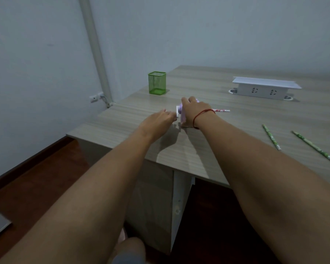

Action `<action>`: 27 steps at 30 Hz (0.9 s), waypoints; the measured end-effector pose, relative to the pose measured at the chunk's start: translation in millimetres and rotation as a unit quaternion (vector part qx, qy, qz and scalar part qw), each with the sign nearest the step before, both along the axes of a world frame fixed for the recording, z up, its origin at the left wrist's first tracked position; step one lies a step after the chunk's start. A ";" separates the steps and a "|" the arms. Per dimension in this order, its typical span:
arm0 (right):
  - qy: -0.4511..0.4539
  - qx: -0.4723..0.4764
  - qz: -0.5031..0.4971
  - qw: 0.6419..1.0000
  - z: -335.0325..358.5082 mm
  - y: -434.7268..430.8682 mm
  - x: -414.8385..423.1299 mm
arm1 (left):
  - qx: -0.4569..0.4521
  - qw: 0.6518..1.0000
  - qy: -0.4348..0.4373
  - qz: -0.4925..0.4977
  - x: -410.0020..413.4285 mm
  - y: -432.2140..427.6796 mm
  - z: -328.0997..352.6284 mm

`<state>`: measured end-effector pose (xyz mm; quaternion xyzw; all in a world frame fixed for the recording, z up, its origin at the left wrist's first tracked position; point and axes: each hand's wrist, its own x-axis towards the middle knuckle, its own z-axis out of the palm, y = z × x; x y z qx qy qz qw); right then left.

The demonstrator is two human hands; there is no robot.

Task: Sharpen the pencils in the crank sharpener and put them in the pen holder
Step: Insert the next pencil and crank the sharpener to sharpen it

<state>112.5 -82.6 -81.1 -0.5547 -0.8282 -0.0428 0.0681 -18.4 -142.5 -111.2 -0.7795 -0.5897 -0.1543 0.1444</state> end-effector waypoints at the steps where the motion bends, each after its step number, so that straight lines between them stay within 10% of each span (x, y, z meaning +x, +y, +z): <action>1: 0.000 -0.003 0.001 1.000 0.3 0.2 0.0 | -0.007 1.000 -0.003 -0.008 0.2 0.4 -1.9; 14: 0.014 0.044 0.053 0.998 -8.1 8.2 8.7 | -0.130 0.991 0.030 0.032 -3.6 44.5 3.8; 27: 0.006 0.051 0.034 0.998 -12.3 16.5 3.5 | -0.023 0.996 0.077 0.047 -10.6 70.3 10.4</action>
